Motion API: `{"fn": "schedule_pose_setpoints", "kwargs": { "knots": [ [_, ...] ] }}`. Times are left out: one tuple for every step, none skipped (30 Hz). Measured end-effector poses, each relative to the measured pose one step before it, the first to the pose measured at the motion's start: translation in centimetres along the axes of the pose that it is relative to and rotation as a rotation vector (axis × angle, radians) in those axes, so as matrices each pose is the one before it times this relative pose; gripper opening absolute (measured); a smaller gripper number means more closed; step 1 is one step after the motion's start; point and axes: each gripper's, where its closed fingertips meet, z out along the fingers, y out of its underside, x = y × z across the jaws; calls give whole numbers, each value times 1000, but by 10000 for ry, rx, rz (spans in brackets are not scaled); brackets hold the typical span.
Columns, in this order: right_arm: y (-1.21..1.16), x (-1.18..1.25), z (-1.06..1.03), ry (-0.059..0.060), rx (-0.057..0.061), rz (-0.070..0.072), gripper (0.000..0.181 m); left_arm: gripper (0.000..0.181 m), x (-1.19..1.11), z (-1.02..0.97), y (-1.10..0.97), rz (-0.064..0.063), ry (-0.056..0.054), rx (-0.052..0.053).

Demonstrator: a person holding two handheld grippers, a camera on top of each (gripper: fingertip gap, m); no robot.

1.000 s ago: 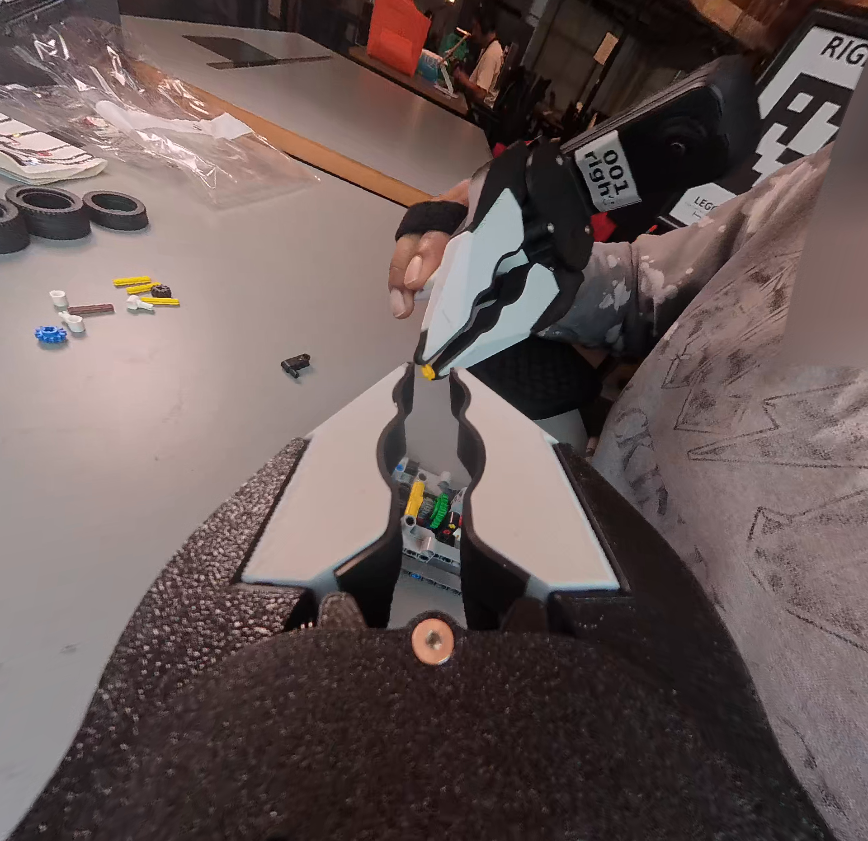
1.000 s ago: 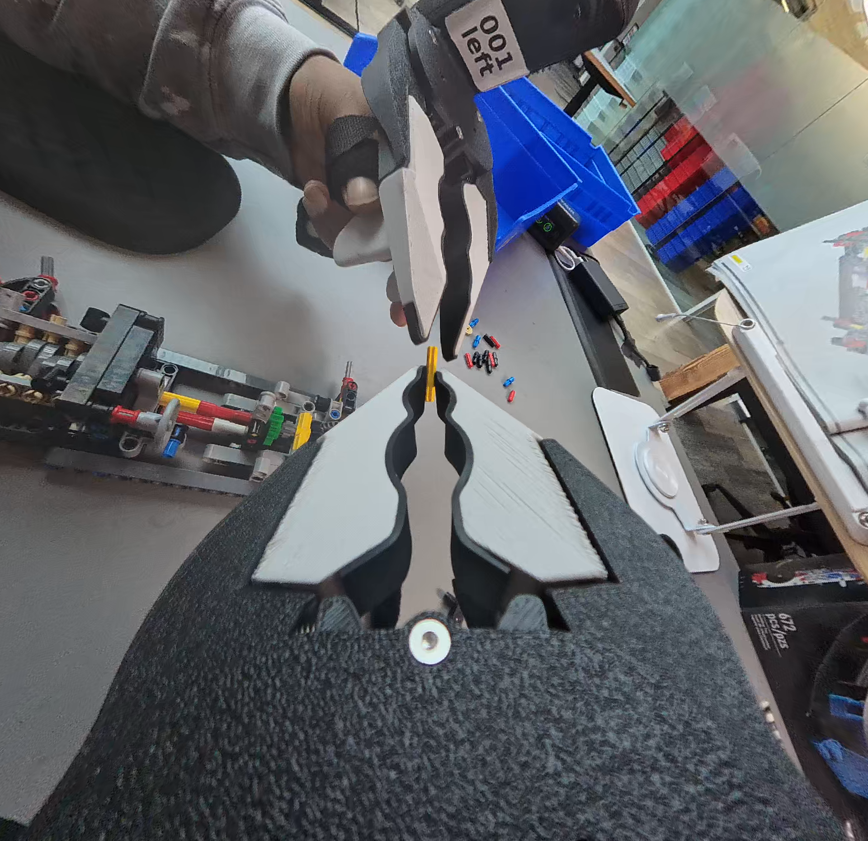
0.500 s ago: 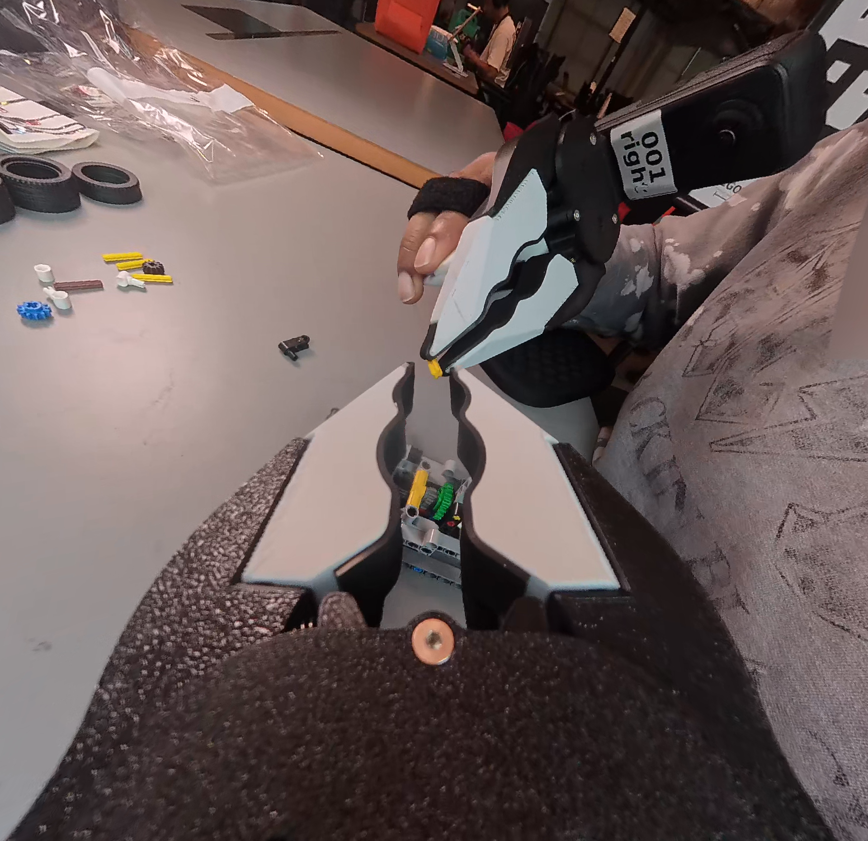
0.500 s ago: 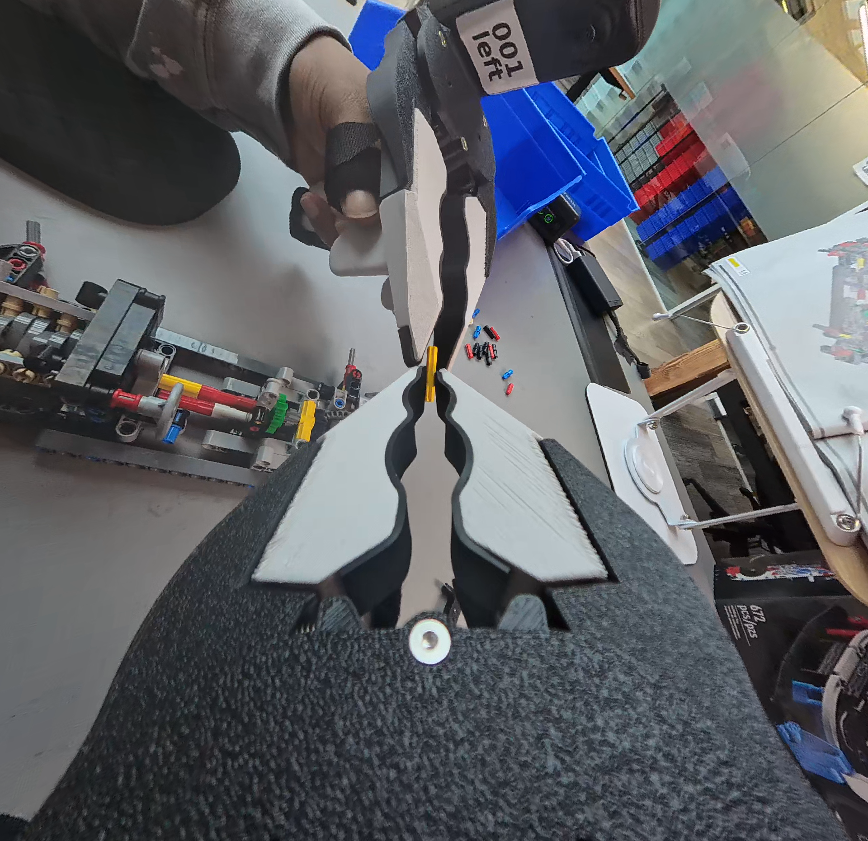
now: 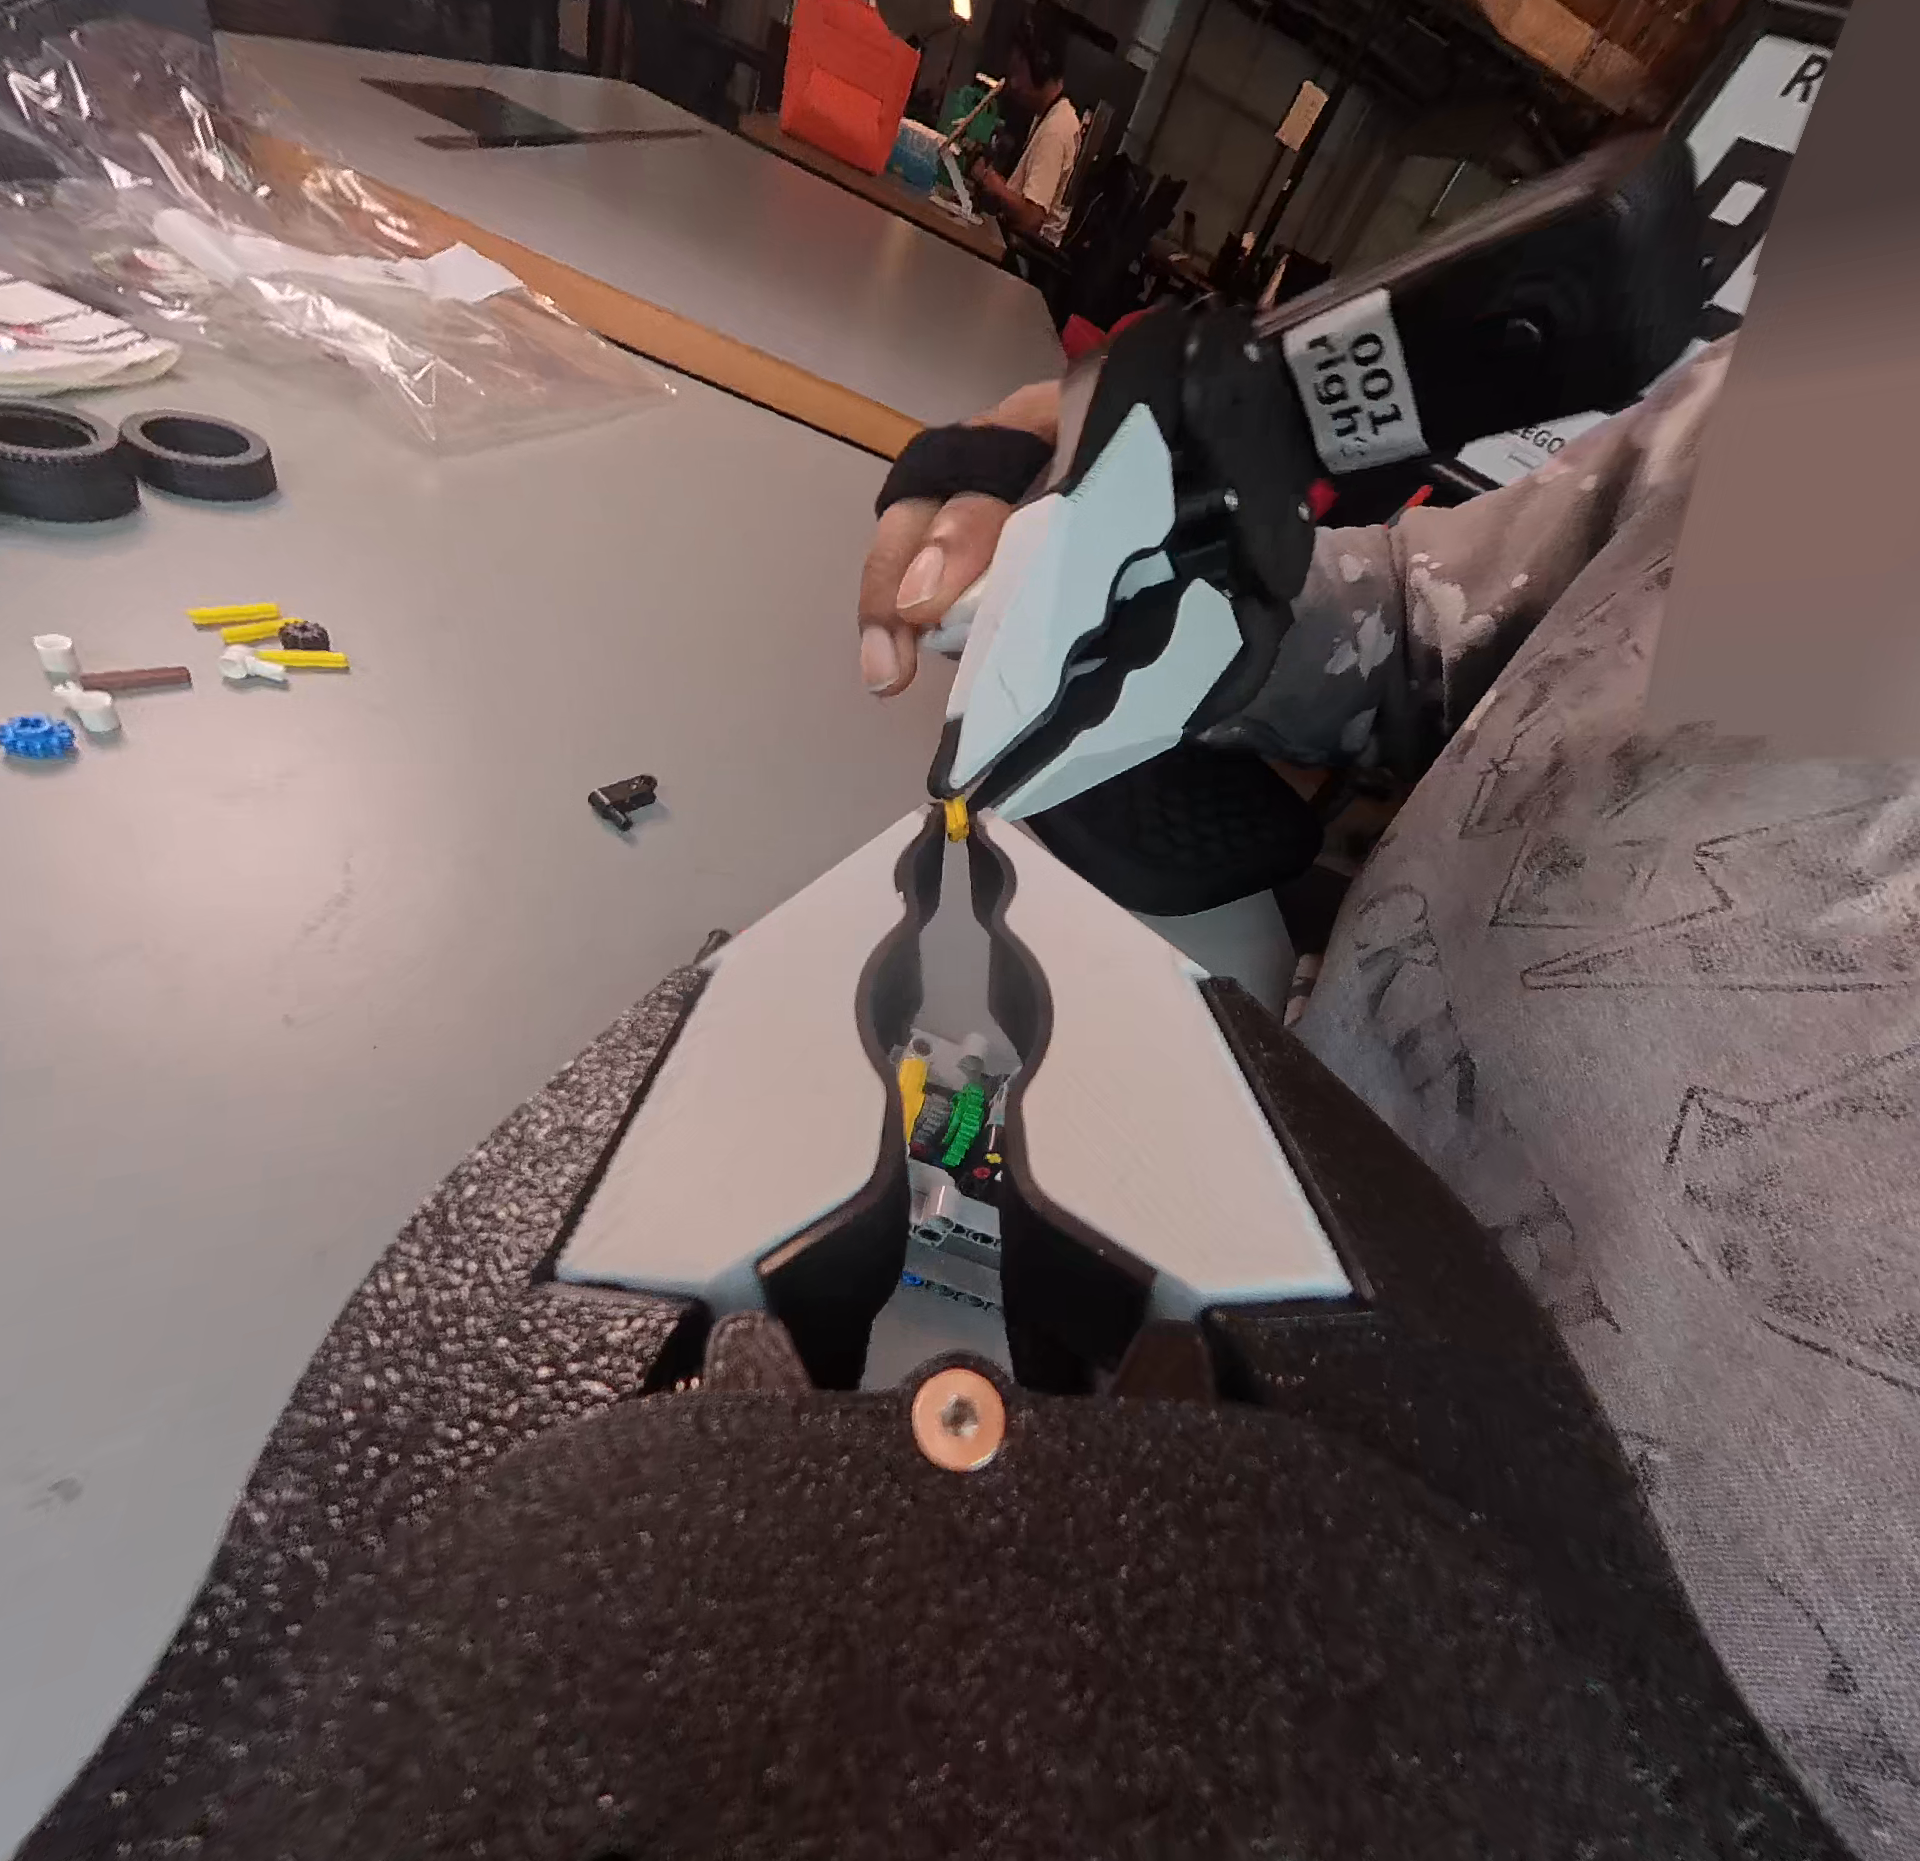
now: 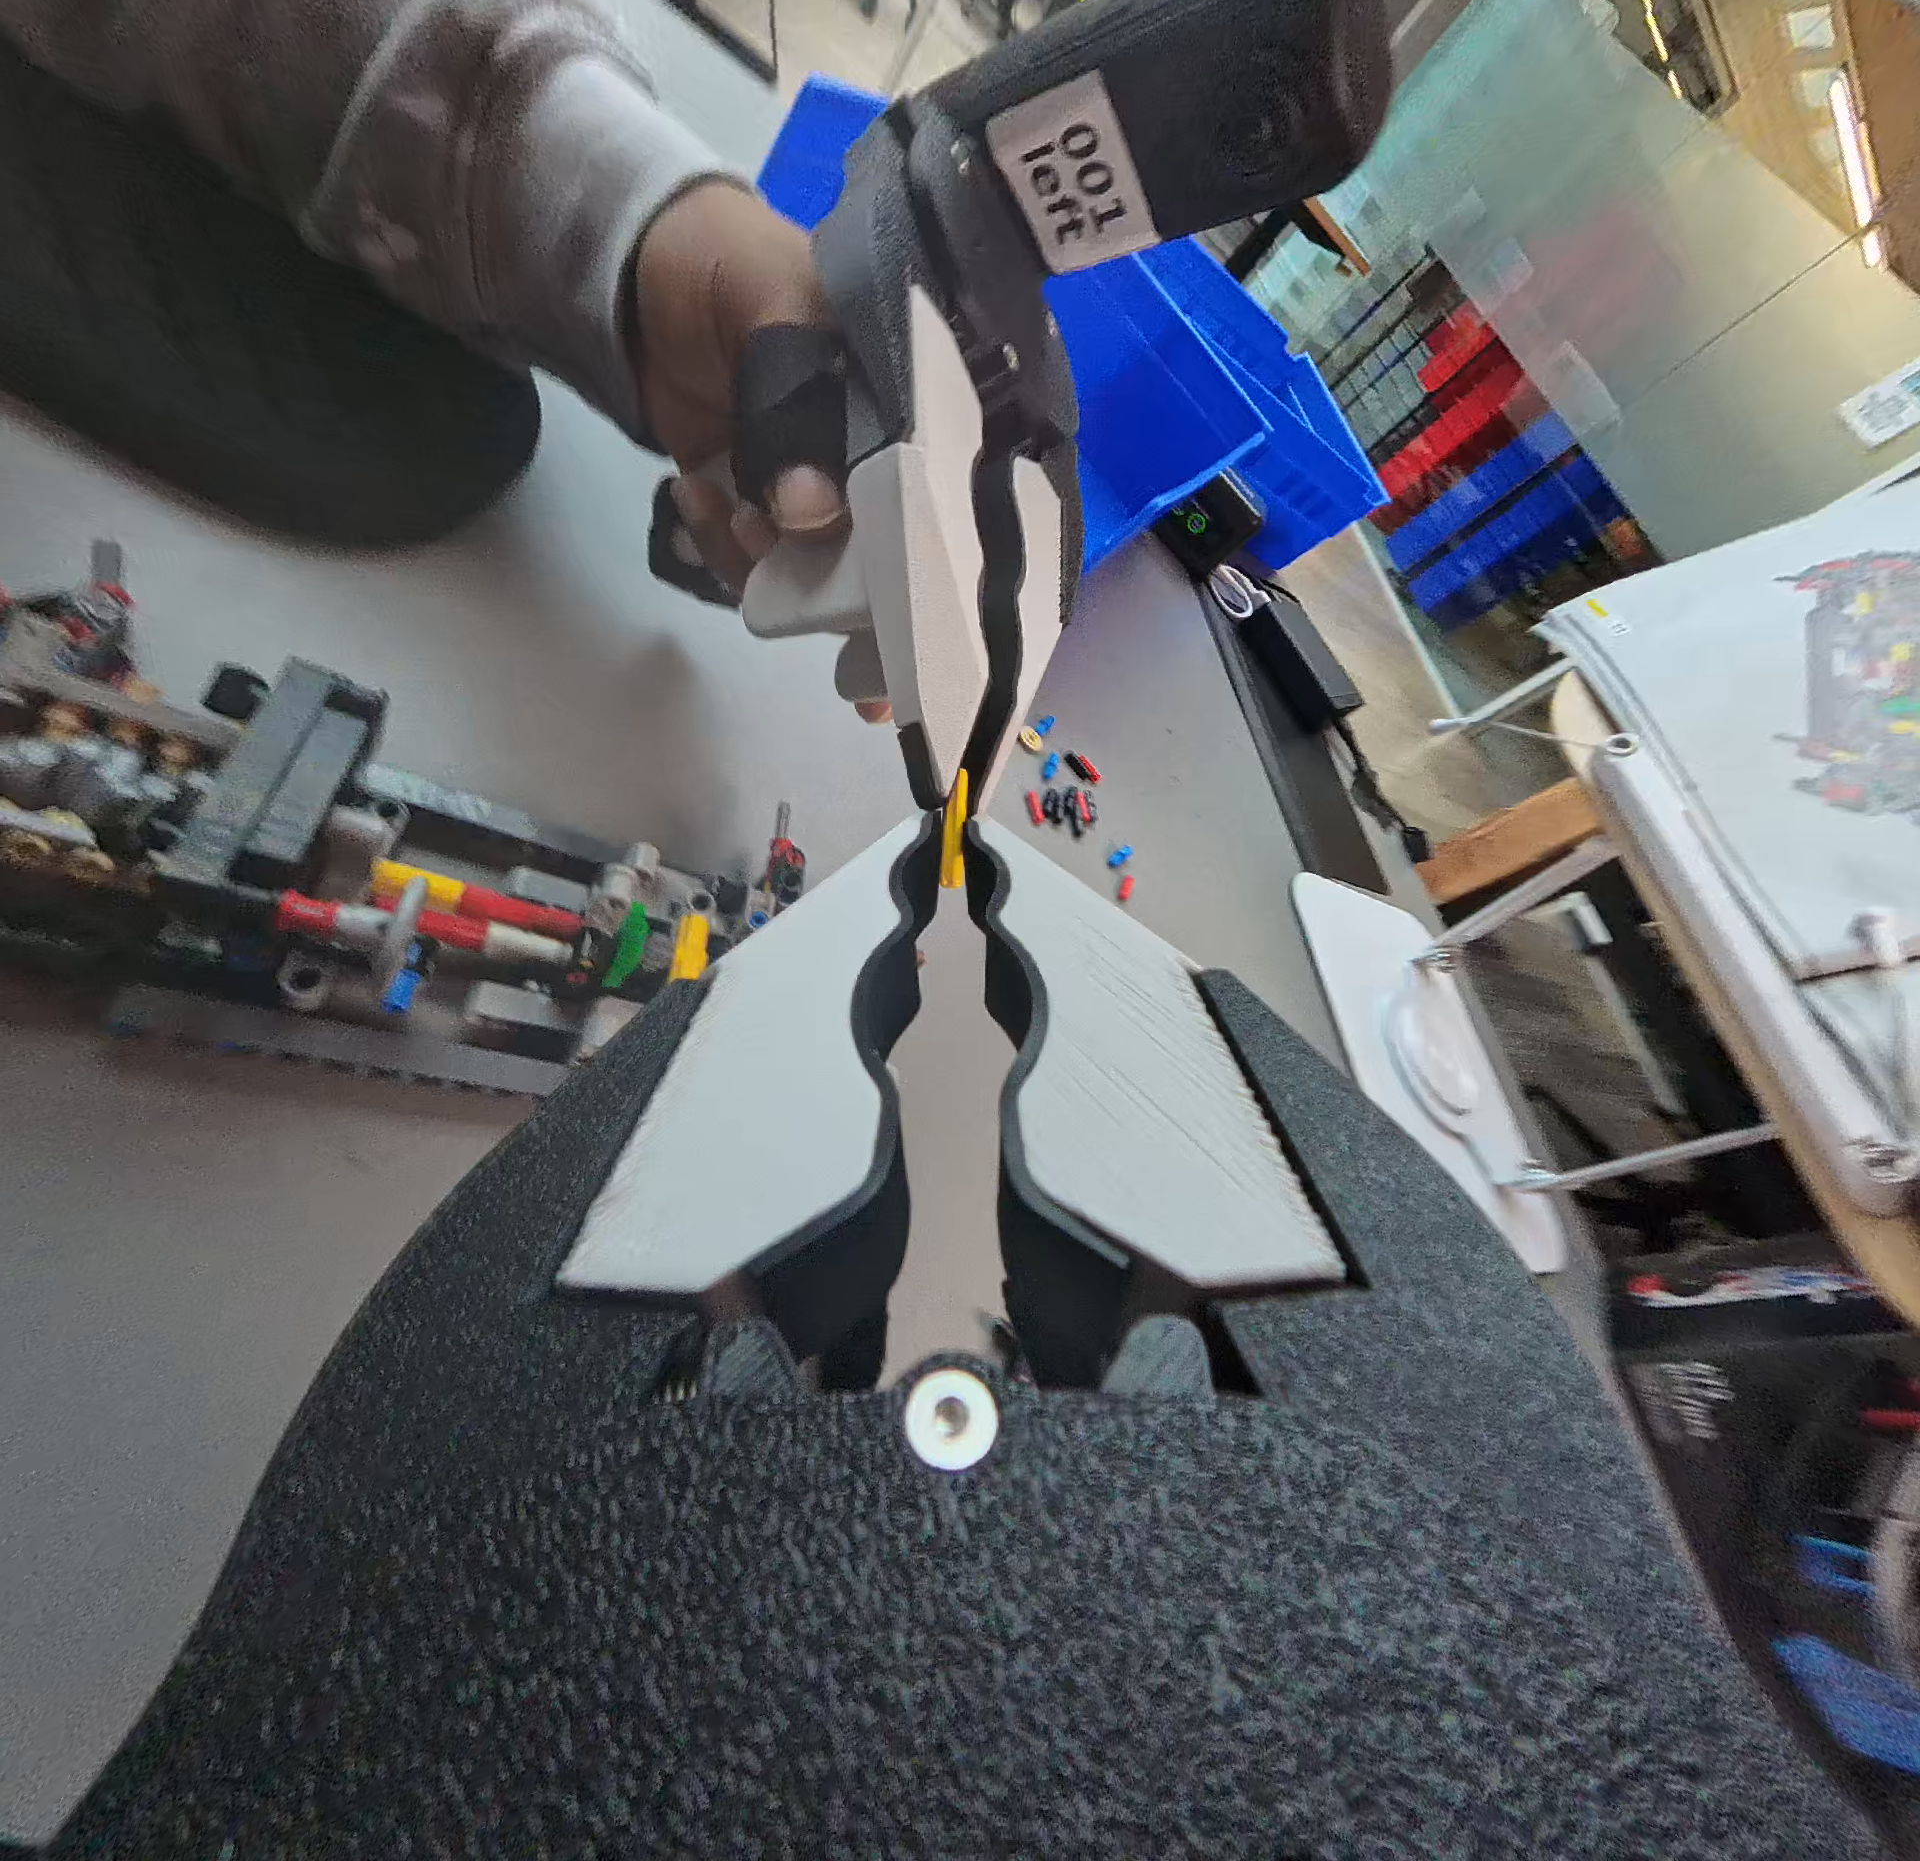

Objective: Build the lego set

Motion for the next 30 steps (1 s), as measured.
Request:
{"fn": "schedule_pose_setpoints", "kwargs": {
  "knots": [
    [-407, 69, -283, -315, 521, 1043, 2, 2, 321, -77, -320, 102, 171, 222],
    [-484, 13, -349, -372, 569, 1001, 6, 2, 300, -57, -321, 101, 171, 266],
    [-561, 48, -357, -308, 585, 921, 9, 2, 293, -63, -370, 28, 182, 291],
    [-471, 1, -289, -271, 506, 809, 11, 2, 256, -70, -353, 1, 165, 263],
    [-305, 30, -186, -177, 362, 637, 13, 2, 123, -58, -233, -3, 89, 163],
    [-107, 65, -101, -75, 225, 427, 14, 2, 84, -24, -128, -2, 72, 81],
    [0, 46, -42, -26, 140, 220, 14, 1, 77, -1, -87, -27, 64, 55],
    [0, -9, -17, -8, 129, 95, 14, 1, 30, 23, -77, -52, 37, 54],
    [18, -74, 30, -29, 90, 47, 12, 2, 63, 44, -11, -49, 65, 21],
    [59, -81, 66, -26, 40, 5, 10, 2, 34, 50, 28, -39, 34, -1],
    [107, -80, 87, -13, -10, -71, 9, 1, 54, 40, -12, -52, 52, 24],
    [62, -63, 86, 16, -4, -130, 8, 1, 50, 44, 15, -83, 60, 2],
    [31, -57, 54, 10, -1, -122, 7, 1, 8, 20, 13, -61, 33, 14],
    [2, 19, 22, 33, 5, -80, 6, 2, 10, 17, 23, -59, 41, 4],
    [-47, 59, -19, 48, 32, -63, 4, 2, 38, 7, 22, -79, 54, 3],
    [-37, 21, -29, 38, 14, -71, 3, 2, 42, 23, -12, -83, 55, 27],
    [-40, 22, -14, 61, 8, -123, 2, 2, 32, 19, 0, -117, 55, 15],
    [-28, -45, -9, 32, -7, -135, 2, 1, 51, 16, -15, -147, 88, 32],
    [-52, -25, -5, 53, 7, -139, 2, 1, 54, -6, -37, -174, 100, 49],
    [-56, -39, -2, 50, -3, -160, 2, 1, 64, -1, -35, -189, 112, 55],
    [-49, -24, 6, 61, -9, -199, 2, 1, 58, 1, -7, -198, 114, 43],
    [-59, -35, 3, 85, -10, -244, 2, 1, 43, 11, 9, -246, 124, 29],
    [-57, -31, 4, 96, -12, -240, 2, 1, 60, 1, -22, -295, 150, 39],
    [-84, -39, 18, 85, -1, -211, 2, 1, 84, 4, -25, -281, 163, 57],
    [-97, -48, 0, 69, 17, -203, 2, 1, 91, 10, -23, -265, 161, 60],
    [-83, -10, 2, 76, 21, -171, 2, 1, 55, -3, -33, -258, 140, 69],
    [-60, 11, 1, 68, 22, -100, 2, 1, 15, -6, -29, -280, 127, 51],
    [-43, 20, 16, 59, 28, -56, 2, 1, 8, -16, -44, -292, 128, 53],
    [-29, 32, 30, 55, 28, -18, 2, 1, -20, 3, -25, -195, 89, 45],
    [1, 1, 23, 18, 8, 4, 2, 1, -12, -1, 29, -181, 82, 13]
  ]
}}
